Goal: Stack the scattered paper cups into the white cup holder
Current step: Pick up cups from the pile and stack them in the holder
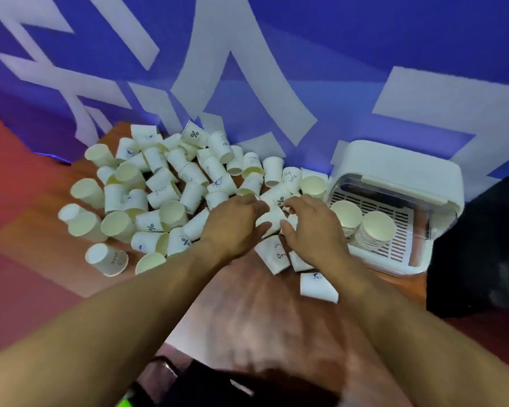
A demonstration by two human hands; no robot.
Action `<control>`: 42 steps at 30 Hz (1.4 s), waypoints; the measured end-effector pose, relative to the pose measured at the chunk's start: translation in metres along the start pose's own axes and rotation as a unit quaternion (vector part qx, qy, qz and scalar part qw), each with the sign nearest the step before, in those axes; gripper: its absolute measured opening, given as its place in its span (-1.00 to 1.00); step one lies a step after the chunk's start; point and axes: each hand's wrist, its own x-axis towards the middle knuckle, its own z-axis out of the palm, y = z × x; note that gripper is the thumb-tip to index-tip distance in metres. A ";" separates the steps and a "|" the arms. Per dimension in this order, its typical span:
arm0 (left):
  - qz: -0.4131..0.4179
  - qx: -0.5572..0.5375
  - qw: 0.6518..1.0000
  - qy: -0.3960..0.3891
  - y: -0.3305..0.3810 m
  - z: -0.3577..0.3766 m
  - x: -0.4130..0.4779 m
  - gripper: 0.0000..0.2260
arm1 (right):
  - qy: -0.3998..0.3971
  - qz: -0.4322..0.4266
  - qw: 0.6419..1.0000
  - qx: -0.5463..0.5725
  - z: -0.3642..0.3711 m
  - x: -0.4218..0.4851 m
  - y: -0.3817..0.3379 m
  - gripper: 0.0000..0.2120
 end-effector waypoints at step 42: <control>-0.176 0.026 0.980 -0.094 -0.420 -0.035 0.043 -0.77 | -0.132 0.033 0.987 -0.085 0.217 0.295 -0.229 -0.61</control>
